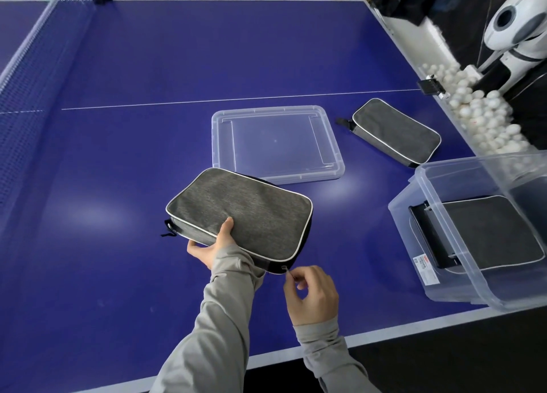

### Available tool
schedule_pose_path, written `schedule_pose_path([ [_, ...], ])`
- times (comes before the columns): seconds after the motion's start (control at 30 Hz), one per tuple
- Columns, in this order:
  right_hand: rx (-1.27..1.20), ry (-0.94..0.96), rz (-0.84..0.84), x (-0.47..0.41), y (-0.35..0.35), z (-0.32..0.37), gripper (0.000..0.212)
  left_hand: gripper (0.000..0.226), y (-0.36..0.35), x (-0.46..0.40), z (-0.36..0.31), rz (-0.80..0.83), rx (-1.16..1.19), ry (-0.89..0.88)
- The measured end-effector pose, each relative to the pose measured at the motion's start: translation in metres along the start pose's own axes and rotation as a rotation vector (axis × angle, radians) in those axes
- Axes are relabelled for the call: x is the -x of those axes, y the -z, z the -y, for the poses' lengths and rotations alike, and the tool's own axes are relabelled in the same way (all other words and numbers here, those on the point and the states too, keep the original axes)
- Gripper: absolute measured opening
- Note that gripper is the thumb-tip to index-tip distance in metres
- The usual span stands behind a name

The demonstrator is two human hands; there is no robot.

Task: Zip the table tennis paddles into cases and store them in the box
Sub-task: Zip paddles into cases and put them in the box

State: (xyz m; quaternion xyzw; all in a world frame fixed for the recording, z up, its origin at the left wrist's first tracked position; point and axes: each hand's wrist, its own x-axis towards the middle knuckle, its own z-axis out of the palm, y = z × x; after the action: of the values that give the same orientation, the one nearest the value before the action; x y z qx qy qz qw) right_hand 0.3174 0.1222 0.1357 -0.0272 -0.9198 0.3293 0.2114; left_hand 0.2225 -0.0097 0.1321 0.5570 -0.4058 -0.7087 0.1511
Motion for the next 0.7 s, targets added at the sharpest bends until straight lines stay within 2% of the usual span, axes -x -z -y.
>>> schedule_pose_path([
  [0.2,-0.067,-0.106,0.006,-0.007,0.013,-0.015,0.018,0.08,0.01,-0.003,-0.007,0.05,-0.049,-0.017],
  [0.5,-0.086,-0.278,-0.039,-0.039,0.012,-0.041,0.016,0.065,0.023,0.001,-0.016,0.213,-0.126,-0.066],
  [0.7,-0.108,-0.258,0.003,-0.065,0.022,-0.058,0.012,0.063,0.034,-0.008,-0.023,0.329,-0.168,-0.064],
])
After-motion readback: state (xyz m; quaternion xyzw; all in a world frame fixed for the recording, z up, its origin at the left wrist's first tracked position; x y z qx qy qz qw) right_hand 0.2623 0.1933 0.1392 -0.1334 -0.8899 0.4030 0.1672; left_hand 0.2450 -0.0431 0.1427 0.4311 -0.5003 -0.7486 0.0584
